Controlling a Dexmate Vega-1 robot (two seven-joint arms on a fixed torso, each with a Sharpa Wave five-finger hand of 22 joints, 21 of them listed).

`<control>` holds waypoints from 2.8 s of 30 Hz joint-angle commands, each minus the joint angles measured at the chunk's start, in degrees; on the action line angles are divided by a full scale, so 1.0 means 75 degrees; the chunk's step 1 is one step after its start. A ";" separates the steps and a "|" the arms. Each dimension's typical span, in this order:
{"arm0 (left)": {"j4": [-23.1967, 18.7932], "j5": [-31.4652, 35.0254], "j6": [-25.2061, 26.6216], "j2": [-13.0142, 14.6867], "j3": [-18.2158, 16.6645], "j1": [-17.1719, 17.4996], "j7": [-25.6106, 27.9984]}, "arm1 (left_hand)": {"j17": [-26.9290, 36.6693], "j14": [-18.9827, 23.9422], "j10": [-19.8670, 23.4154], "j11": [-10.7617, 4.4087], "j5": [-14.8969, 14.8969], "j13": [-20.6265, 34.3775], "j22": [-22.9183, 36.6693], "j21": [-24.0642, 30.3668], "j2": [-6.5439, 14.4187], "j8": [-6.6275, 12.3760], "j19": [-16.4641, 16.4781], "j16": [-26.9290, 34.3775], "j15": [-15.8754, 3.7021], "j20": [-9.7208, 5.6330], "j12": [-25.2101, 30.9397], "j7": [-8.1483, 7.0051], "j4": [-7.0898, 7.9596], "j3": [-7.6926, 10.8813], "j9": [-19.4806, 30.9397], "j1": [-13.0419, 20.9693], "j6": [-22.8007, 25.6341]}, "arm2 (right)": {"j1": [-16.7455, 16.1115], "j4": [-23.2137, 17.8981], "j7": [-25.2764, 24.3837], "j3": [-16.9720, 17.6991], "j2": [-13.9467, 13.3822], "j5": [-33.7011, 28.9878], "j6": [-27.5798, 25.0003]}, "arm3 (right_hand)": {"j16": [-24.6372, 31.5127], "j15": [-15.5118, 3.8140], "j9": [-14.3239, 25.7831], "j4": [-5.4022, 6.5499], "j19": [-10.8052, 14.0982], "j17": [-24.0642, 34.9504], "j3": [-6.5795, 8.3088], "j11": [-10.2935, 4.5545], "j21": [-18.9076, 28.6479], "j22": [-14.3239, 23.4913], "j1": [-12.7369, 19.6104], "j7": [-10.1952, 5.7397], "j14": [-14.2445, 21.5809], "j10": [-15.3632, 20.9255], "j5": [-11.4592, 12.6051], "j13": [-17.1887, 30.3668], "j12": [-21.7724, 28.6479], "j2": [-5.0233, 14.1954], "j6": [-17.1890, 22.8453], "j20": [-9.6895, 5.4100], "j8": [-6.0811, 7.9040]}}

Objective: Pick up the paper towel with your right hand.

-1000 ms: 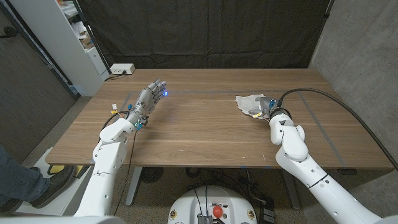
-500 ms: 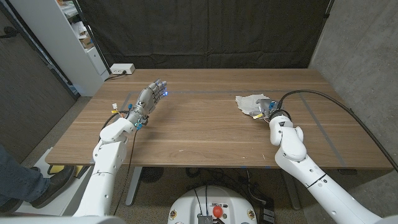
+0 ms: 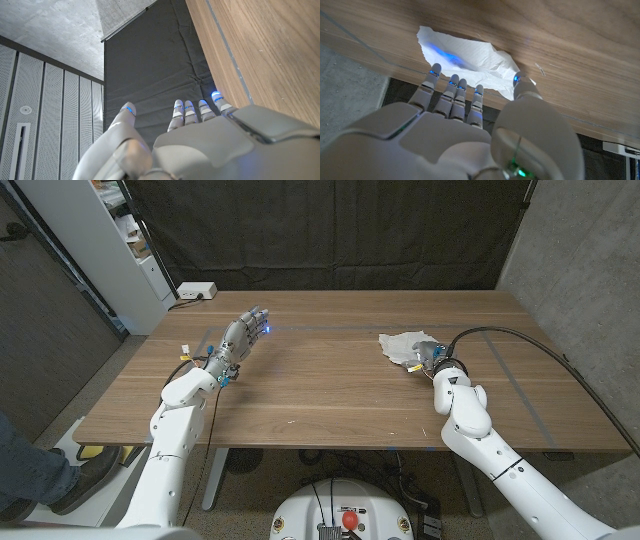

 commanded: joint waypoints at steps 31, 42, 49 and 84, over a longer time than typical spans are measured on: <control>0.0333 0.0073 -0.0005 -0.0042 0.0040 -0.0207 0.0005 | 0.0041 0.0019 0.0021 -0.0044 -0.0018 -0.0006 0.0031 -0.0144 0.0131 0.0001 -0.0671 0.0008 -0.0043 0.0155 0.0018 -0.0008 -0.0098 -0.0004 0.0027 -0.0011 0.0117 | 0.0183 0.0388 -0.0484 -0.0196 -0.0172 0.0661 -0.0121 | 0.0345 -0.0201 0.0036 0.0065 0.0888 0.0198 0.0097 -0.0133 -0.0055 0.0048 0.0033 0.0006 0.0783 0.0418 0.0109 0.0137 0.0082 0.0248 0.0305 -0.0074 0.0041; 0.0349 0.0055 -0.0010 -0.0063 0.0027 -0.0212 -0.0004 | 0.0041 0.0031 0.0008 -0.0054 -0.0018 -0.0009 0.0033 -0.0182 0.0144 -0.0001 -0.0674 0.0009 -0.0039 0.0171 0.0012 -0.0009 -0.0107 -0.0008 0.0027 -0.0017 0.0120 | 0.0260 0.0436 -0.0578 -0.0285 -0.0220 0.0634 -0.0103 | 0.0706 -0.0411 0.0038 -0.0005 0.1147 0.0415 0.0061 -0.0296 -0.0190 0.0054 0.0205 -0.0167 0.1300 0.1045 0.0037 0.0225 0.0282 0.0407 0.1018 -0.0187 0.0238; 0.0362 0.0056 -0.0003 -0.0080 0.0014 -0.0206 0.0017 | 0.0042 0.0026 0.0032 -0.0056 -0.0019 -0.0010 0.0035 -0.0208 0.0153 -0.0002 -0.0663 0.0005 -0.0028 0.0187 0.0022 -0.0013 -0.0114 -0.0012 0.0027 -0.0023 0.0126 | 0.0287 0.0513 -0.0709 -0.0340 -0.0200 0.0601 -0.0091 | 0.1029 -0.0560 0.0041 -0.0097 0.1334 0.0612 0.0071 -0.0529 -0.0277 0.0059 0.0455 -0.0320 0.1699 0.1518 -0.0042 0.0292 0.0435 0.0603 0.1567 -0.0306 0.0382; 0.0150 0.0025 0.0066 -0.0127 -0.0008 -0.0086 0.0066 | 0.0044 0.0040 0.0026 -0.0046 -0.0021 -0.0015 0.0041 -0.0318 0.0187 -0.0004 -0.0625 0.0004 -0.0009 0.0208 0.0018 -0.0008 -0.0144 -0.0028 0.0029 -0.0049 0.0143 | 0.0085 0.0843 -0.2240 -0.0426 -0.0078 0.0418 0.0276 | 0.2229 -0.1364 0.0075 -0.0439 0.1911 0.1488 0.0216 -0.1323 -0.0553 0.0072 0.2169 -0.0538 0.3558 0.4177 -0.0362 0.0767 0.1757 0.1031 0.3738 -0.0899 0.0804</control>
